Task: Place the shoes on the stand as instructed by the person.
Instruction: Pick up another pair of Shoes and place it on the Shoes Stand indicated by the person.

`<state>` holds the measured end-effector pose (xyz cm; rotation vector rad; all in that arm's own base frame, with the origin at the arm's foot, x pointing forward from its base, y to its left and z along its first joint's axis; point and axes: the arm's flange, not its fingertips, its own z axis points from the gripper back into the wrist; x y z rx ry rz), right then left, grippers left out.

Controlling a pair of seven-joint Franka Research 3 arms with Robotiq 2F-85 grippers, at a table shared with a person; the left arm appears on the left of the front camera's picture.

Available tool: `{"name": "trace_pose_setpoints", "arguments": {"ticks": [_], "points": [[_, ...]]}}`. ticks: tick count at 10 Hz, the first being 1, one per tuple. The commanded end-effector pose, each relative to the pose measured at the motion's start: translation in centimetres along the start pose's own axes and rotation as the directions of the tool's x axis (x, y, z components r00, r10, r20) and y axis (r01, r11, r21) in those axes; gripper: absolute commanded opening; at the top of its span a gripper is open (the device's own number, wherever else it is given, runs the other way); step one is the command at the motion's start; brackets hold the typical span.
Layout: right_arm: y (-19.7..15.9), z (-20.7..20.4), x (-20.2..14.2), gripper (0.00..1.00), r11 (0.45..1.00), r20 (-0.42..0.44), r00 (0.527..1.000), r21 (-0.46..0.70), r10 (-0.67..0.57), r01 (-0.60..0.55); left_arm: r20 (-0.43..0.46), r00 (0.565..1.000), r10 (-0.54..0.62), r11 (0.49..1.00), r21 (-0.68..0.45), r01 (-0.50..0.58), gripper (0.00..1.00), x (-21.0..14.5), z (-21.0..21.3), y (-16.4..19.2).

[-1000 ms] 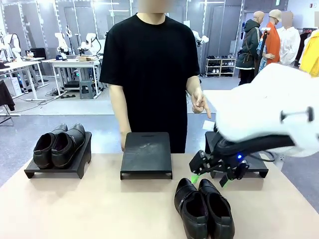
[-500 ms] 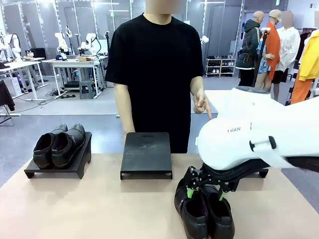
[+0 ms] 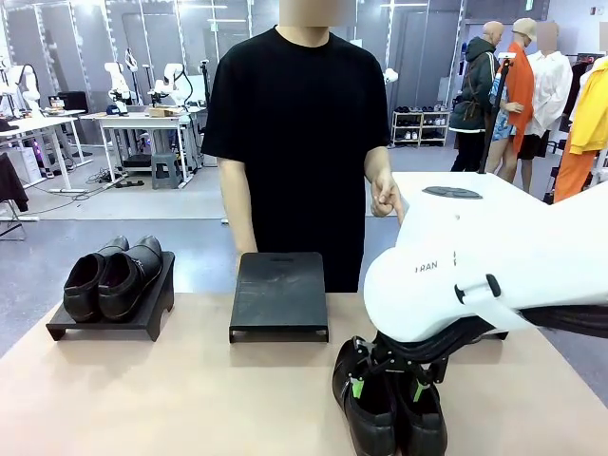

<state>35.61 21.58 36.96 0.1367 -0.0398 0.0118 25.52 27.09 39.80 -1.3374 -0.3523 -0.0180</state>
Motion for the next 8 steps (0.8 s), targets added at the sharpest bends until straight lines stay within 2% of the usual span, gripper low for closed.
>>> {"name": "trace_pose_setpoints", "arguments": {"ticks": [1, 4, 5, 6, 8], "points": [[0.7, -1.1, 0.7, 1.0, 0.999, 0.005, 0.999, -0.033, -0.032, 0.033, -0.011, 1.0, -0.012, 1.0, -0.006, 0.012, 1.0, -0.4, 0.0, -0.1], [0.3, -2.3, 0.7, 1.0, 0.998, -0.016, 0.999, -0.04, -0.04, 0.04, -0.011, 1.0, -0.012, 1.0, -0.006, 0.012, 1.0, -0.4, 0.0, -0.1], [0.1, -2.6, 0.8, 0.81, 0.998, -0.018, 0.999, -0.056, -0.037, 0.036, -0.011, 1.0, -0.012, 1.0, -0.006, 0.012, 1.0, -0.4, 0.0, -0.1], [0.1, -2.9, 0.9, 0.42, 0.997, -0.022, 0.999, -0.069, -0.031, 0.029, -0.011, 1.0, -0.012, 1.0, -0.006, 0.012, 1.0, -0.4, 0.0, -0.1], [0.2, -3.2, 0.9, 0.0, 0.996, -0.032, 0.999, -0.088, -0.024, 0.021, -0.011, 1.0, -0.012, 1.0, -0.006, 0.012, 1.0, -0.4, 0.0, -0.1]]}}
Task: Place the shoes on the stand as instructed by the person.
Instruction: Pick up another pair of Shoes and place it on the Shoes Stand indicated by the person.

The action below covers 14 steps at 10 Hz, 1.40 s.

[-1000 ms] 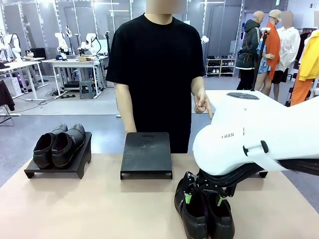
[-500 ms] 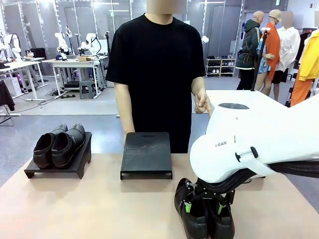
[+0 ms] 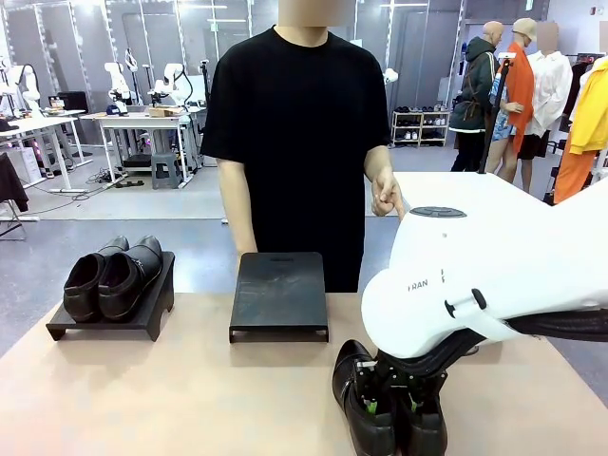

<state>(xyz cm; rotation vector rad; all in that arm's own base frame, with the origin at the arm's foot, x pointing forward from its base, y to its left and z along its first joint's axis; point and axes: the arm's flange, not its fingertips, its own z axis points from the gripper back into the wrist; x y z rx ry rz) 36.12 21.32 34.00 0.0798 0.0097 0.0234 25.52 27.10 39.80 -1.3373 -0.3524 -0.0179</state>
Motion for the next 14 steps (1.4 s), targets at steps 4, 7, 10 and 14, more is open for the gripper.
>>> {"name": "trace_pose_setpoints", "arguments": {"ticks": [4, 7, 10, 14], "points": [[1.0, -1.2, 0.7, 0.0, 0.998, 0.004, 0.999, -0.045, -0.035, 0.036, -0.011, 1.0, -0.012, 1.0, -0.006, 0.012, 1.0, -0.4, 0.0, -0.1], [1.1, -0.7, 0.7, 0.0, 0.999, 0.027, 0.999, -0.037, -0.035, 0.036, -0.011, 1.0, -0.012, 1.0, -0.006, 0.012, 1.0, -0.4, 0.0, -0.1], [0.4, 2.3, 0.2, 0.0, 0.998, 0.073, 0.997, -0.056, -0.026, 0.031, -0.011, 1.0, -0.012, 1.0, -0.006, 0.012, 1.0, -0.4, 0.0, -0.1], [-5.0, 11.8, -2.0, 0.0, 0.996, 0.19, 0.979, -0.045, 0.079, -0.072, -0.011, 1.0, -0.012, 1.0, -0.006, 0.012, 1.0, -0.4, 0.0, -0.1]]}}
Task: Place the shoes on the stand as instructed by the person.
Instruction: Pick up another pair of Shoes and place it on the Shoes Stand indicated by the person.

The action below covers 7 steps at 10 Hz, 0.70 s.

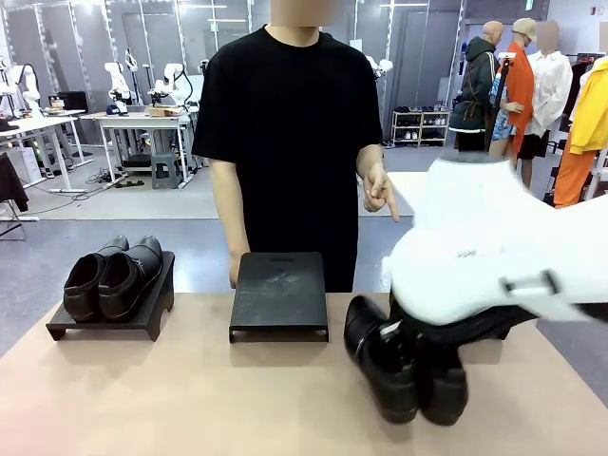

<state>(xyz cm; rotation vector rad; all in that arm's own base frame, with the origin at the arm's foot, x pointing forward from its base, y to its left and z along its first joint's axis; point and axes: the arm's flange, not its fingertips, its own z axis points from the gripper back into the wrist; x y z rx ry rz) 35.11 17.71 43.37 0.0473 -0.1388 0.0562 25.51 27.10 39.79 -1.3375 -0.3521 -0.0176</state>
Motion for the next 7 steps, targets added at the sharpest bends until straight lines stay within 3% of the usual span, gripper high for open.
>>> {"name": "trace_pose_setpoints", "arguments": {"ticks": [1, 3, 5, 6, 7], "points": [[-4.8, 4.0, -0.5, 0.0, 0.995, 0.047, 0.995, 0.031, 0.09, -0.092, -0.011, 1.0, -0.012, 1.0, -0.006, 0.012, 1.0, -0.4, 0.0, -0.1], [-9.6, 7.7, -1.2, 0.0, 0.998, 0.105, 0.993, 0.02, 0.055, -0.057, -0.011, 1.0, -0.012, 1.0, -0.006, 0.012, 1.0, -0.4, 0.0, -0.1], [-11.3, 8.2, -1.3, 0.0, 0.999, 0.144, 0.989, 0.032, 0.014, -0.018, -0.011, 1.0, -0.012, 1.0, -0.006, 0.012, 1.0, -0.4, 0.0, -0.1], [-11.4, 8.3, -1.2, 0.0, 0.998, 0.215, 0.976, 0.058, -0.026, 0.014, -0.011, 1.0, -0.012, 1.0, -0.006, 0.012, 1.0, -0.4, 0.0, -0.1], [-11.4, 8.6, -1.3, 0.0, 0.999, 0.106, 0.994, 0.037, 0.011, -0.015, -0.011, 1.0, -0.012, 1.0, -0.006, 0.012, 1.0, -0.4, 0.0, -0.1]]}}
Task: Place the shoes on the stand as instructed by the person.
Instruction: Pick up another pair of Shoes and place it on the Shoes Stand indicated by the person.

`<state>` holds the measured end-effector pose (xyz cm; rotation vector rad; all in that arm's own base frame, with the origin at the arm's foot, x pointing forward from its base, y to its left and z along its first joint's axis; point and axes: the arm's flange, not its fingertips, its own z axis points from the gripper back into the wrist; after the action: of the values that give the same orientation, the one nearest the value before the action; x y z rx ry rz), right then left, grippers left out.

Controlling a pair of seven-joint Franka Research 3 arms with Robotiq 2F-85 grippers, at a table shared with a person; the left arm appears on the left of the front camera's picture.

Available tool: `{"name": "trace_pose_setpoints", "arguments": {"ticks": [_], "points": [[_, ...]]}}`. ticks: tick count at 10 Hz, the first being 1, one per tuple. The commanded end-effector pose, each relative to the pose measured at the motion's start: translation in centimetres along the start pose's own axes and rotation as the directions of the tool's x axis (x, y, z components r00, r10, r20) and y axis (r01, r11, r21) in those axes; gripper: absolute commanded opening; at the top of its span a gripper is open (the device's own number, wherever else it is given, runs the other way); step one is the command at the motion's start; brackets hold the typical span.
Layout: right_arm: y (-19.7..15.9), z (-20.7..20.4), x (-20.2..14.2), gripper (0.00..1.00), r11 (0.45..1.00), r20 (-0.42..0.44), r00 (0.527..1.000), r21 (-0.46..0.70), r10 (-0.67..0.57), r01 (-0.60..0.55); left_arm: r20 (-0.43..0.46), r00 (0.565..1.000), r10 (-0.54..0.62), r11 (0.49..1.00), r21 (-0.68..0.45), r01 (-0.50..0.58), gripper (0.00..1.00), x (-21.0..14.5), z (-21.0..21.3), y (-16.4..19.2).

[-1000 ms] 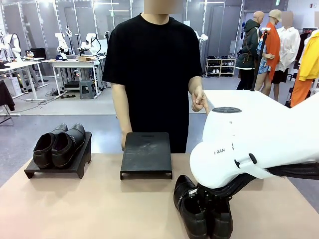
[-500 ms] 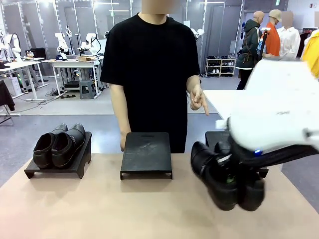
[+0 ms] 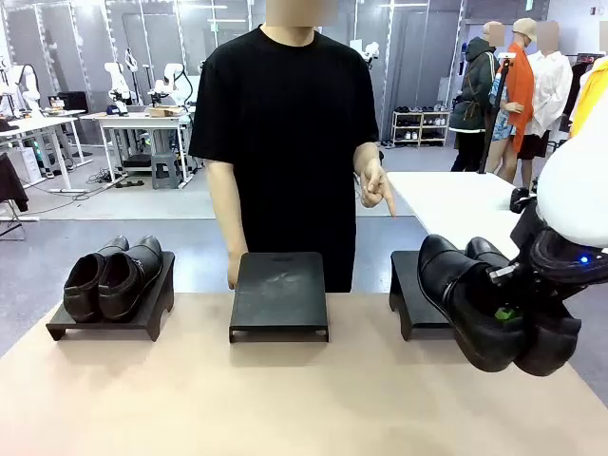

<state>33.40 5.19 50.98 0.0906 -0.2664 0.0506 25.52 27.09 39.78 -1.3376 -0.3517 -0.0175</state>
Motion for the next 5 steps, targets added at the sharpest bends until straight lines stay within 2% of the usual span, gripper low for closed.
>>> {"name": "trace_pose_setpoints", "arguments": {"ticks": [1, 5], "points": [[0.62, 0.15, 0.06, 0.0, 1.0, -0.023, 1.0, 0.0, 0.018, -0.018, -0.01, 1.0, -0.012, 1.0, -0.006, 0.012, 1.0, -0.4, 0.04, -0.08], [0.62, 0.15, 0.06, 0.0, 1.0, -0.023, 1.0, 0.0, 0.018, -0.018, -0.01, 1.0, -0.012, 1.0, -0.006, 0.012, 1.0, -0.4, 0.04, -0.08]]}}
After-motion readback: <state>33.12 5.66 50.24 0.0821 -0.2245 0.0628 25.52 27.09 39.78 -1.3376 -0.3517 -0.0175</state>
